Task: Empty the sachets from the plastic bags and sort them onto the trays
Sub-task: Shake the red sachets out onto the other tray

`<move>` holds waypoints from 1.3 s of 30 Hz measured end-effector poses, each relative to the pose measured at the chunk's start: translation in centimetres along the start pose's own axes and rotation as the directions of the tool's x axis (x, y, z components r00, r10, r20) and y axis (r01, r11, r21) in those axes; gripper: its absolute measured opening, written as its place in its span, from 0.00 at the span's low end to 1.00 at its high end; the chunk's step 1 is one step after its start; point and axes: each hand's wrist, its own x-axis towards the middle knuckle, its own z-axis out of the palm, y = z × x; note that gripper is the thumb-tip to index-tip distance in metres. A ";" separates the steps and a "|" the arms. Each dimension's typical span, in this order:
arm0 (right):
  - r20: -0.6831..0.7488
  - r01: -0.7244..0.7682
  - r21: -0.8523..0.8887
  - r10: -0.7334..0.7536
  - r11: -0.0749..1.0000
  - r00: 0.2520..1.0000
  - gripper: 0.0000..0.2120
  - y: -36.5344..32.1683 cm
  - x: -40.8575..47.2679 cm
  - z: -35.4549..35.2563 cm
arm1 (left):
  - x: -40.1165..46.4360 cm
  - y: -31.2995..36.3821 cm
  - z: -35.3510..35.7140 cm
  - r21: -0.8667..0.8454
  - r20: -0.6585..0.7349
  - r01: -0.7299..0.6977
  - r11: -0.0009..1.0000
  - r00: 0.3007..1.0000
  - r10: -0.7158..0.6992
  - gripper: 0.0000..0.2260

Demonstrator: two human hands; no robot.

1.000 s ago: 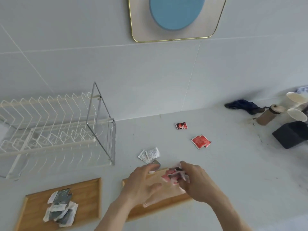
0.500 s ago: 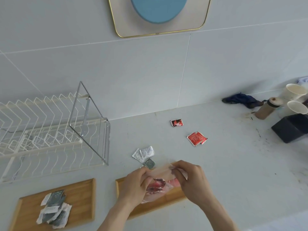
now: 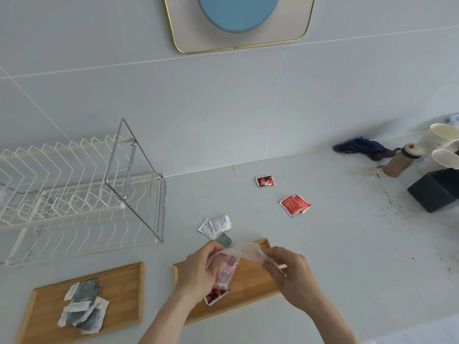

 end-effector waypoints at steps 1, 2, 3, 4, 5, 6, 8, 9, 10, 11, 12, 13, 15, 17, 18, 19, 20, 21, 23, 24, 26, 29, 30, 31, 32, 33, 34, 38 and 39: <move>-0.016 -0.018 0.010 0.018 1.000 1.000 0.23 0.1 0.0 -0.1 | 0.0 -0.2 -0.1 0.001 -0.007 0.008 1.000 1.000 -0.008 0.04; -0.050 -0.027 0.026 0.028 0.999 0.998 0.22 -0.2 0.1 -0.2 | 0.0 -0.4 -0.1 0.001 -0.014 0.012 1.000 1.000 -0.012 0.03; -0.090 -0.027 0.043 0.031 0.999 0.995 0.22 -0.6 0.2 -0.4 | 0.0 -0.6 -0.1 0.008 -0.015 0.013 1.000 1.000 -0.013 0.02; -0.118 -0.021 0.056 0.028 0.998 0.993 0.20 -1.0 0.3 -0.5 | 0.0 -0.7 -0.1 0.029 -0.013 0.011 1.000 1.000 -0.011 0.01; -0.121 -0.010 0.057 0.017 0.998 0.992 0.18 -1.5 0.4 -0.6 | -0.1 -0.7 -0.1 0.062 -0.007 0.006 0.998 1.000 -0.006 0.01; -0.105 0.004 0.047 0.001 0.999 0.994 0.16 -1.7 0.5 -0.5 | -0.1 -0.7 0.0 0.096 0.000 0.005 0.995 1.000 -0.005 0.02; -0.110 0.012 0.047 -0.007 0.999 0.994 0.11 -1.8 0.7 -0.6 | -0.1 -0.6 0.2 0.121 0.001 0.008 0.993 1.000 -0.008 0.04; -0.147 0.012 0.061 -0.002 0.998 0.989 0.10 -1.9 0.8 -0.7 | -0.1 -0.6 0.3 0.117 -0.003 0.011 0.993 1.000 -0.011 0.05; -0.181 0.020 0.060 -0.009 0.998 0.984 0.09 -2.0 0.9 -0.8 | -0.1 -0.6 0.4 0.113 -0.008 0.017 0.993 1.000 -0.016 0.06; -0.192 0.042 0.046 -0.033 0.998 0.981 0.09 -2.2 0.9 -0.8 | -0.2 -0.5 0.4 0.116 -0.012 0.022 0.993 1.000 -0.021 0.06; -0.192 0.068 0.030 -0.061 0.997 0.979 0.09 -2.4 0.8 -0.8 | -0.2 -0.4 0.4 0.129 -0.016 0.022 0.991 1.000 -0.020 0.08; -0.203 0.082 0.023 -0.076 0.996 0.976 0.09 -2.6 0.7 -0.9 | -0.2 -0.3 0.4 0.136 -0.020 0.016 0.991 1.000 -0.014 0.09; -0.239 0.075 0.044 -0.062 0.996 0.969 0.10 -2.9 0.7 -1.1 | -0.1 -0.3 0.4 0.137 -0.024 0.010 0.990 1.000 -0.007 0.10; -0.248 0.084 0.052 -0.068 0.995 0.966 0.11 -3.3 0.7 -1.4 | -0.2 -0.4 0.4 0.145 -0.025 0.014 0.989 1.000 -0.011 0.11; -0.260 0.093 0.062 -0.074 0.994 0.963 0.11 -3.4 0.7 -1.4 | -0.1 -0.5 0.4 0.145 -0.020 0.014 0.989 1.000 -0.011 0.11; -0.277 0.100 0.076 -0.075 0.992 0.958 0.11 -3.6 0.7 -1.5 | -0.2 -0.5 0.5 0.138 -0.017 0.013 0.990 1.000 -0.011 0.09; -0.286 0.105 0.085 -0.076 0.991 0.955 0.11 -3.9 0.7 -1.7 | -0.2 -0.6 0.4 0.133 -0.015 0.014 0.991 1.000 -0.012 0.08; -0.279 0.107 0.091 -0.078 0.990 0.957 0.11 -4.2 0.7 -1.7 | -0.2 -0.6 0.4 0.129 -0.017 0.015 0.992 1.000 -0.013 0.07; -0.268 0.109 0.105 -0.078 0.988 0.960 0.10 -4.6 0.6 -1.9 | -0.2 -0.5 0.4 0.122 -0.023 0.010 0.992 1.000 -0.007 0.06; -0.289 0.114 0.109 -0.078 0.988 0.954 0.10 -4.9 0.6 -2.1 | -0.2 -0.4 0.3 0.115 -0.028 0.009 0.993 1.000 -0.005 0.05; -0.303 0.106 0.096 -0.072 0.990 0.950 0.11 -5.3 0.7 -2.3 | -0.2 -0.3 0.2 0.098 -0.037 0.013 0.995 0.999 -0.009 0.04; -0.269 0.083 0.089 -0.057 0.993 0.962 0.12 -5.8 0.8 -2.8 | 0.0 0.0 0.0 0.075 -0.035 0.009 0.997 0.999 -0.007 0.04; -0.280 0.078 0.096 -0.048 0.992 0.959 0.13 -5.9 0.9 -3.1 | 0.1 0.1 -0.1 0.067 -0.031 0.009 0.998 0.999 -0.006 0.05; -0.283 0.077 0.103 -0.045 0.992 0.958 0.14 -6.1 0.9 -3.4 | 0.1 0.1 -0.1 0.055 -0.033 0.005 0.998 0.999 -0.003 0.05; -0.277 0.081 0.104 -0.049 0.991 0.960 0.13 -6.2 1.0 -3.5 | 0.2 0.1 -0.2 0.041 -0.038 0.002 0.999 0.999 -0.001 0.04; -0.272 0.088 0.102 -0.057 0.991 0.961 0.13 -6.4 0.9 -3.7 | 0.3 0.2 -0.2 0.017 -0.044 -0.001 1.000 0.999 0.002 0.03; -0.281 0.096 0.107 -0.063 0.990 0.958 0.12 -6.7 0.9 -3.9 | 0.3 0.3 -0.2 -0.005 -0.045 -0.002 1.000 0.999 0.002 0.02; -0.289 0.100 0.220 -0.033 0.970 0.957 0.11 -7.0 1.2 -4.3 | 0.2 0.3 -0.1 -0.065 0.010 0.012 0.998 1.000 -0.011 0.14; -0.280 0.095 0.267 -0.017 0.959 0.960 0.10 -7.1 1.2 -4.3 | 0.1 0.4 -0.1 -0.103 0.021 0.013 0.995 1.000 -0.011 0.18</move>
